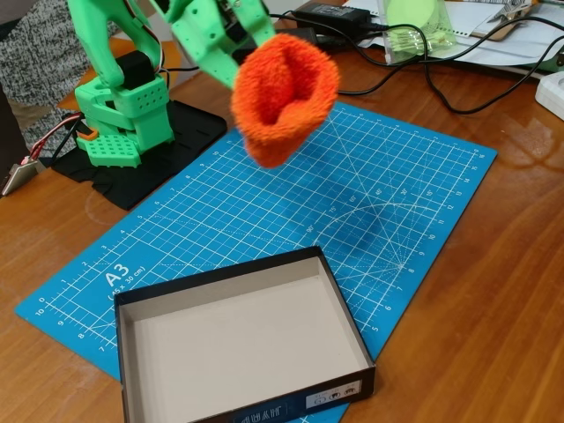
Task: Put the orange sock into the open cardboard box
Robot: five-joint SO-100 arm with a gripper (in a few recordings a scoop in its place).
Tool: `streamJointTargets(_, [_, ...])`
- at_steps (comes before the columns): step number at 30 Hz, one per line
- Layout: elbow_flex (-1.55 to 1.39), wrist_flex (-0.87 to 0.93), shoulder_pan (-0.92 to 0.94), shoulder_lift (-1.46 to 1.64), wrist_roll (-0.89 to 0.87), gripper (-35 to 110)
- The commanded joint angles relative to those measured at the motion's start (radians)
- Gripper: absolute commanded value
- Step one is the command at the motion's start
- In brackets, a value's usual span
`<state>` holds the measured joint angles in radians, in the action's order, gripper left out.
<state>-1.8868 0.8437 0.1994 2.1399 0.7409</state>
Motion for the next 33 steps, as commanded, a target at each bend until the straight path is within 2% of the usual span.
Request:
streamJointTargets(1, [0.008, 0.023, 0.051, -0.021, -0.097, 0])
streamJointTargets(9, [0.101, 0.097, 0.081, -0.179, -0.595, 1])
streamJointTargets(17, [0.322, 0.181, 0.163, -0.479, -0.957, 1])
streamJointTargets(21, [0.466, 0.189, 0.23, -0.615, -1.019, 1])
streamJointTargets(27, [0.634, 0.241, 0.331, -0.732, -1.04, 1])
streamJointTargets(33, [0.741, 0.218, 0.391, -0.842, -1.043, 1])
